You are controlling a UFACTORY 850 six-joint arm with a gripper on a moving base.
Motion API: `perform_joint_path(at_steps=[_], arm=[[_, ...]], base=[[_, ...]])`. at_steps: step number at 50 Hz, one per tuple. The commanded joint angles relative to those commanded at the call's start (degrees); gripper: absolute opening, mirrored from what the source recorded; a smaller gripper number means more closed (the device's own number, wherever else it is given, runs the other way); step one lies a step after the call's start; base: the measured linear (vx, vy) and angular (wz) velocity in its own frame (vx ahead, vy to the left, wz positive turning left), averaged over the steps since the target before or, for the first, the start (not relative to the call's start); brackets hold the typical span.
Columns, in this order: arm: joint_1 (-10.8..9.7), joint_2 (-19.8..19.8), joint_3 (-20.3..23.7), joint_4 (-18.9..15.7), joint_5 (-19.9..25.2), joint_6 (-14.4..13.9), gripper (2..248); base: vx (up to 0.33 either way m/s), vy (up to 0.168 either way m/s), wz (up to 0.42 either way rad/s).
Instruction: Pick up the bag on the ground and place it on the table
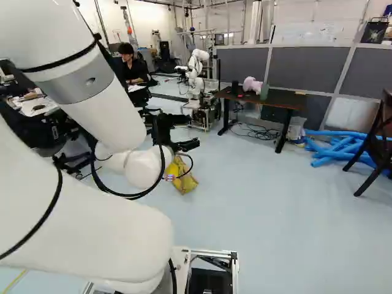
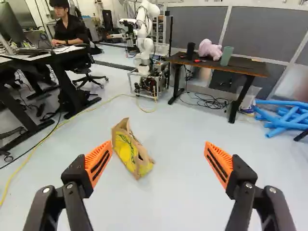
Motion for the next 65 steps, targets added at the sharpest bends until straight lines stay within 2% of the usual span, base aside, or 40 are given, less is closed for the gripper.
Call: perform_joint_path(at_steps=[26,65], arm=[[0.0,0.0,0.0,0.0,0.0,0.0,247],[0.0,0.0,0.0,0.0,0.0,0.0,247]], base=[[0.150,0.041,0.185],[0.186,0.006,0.008]])
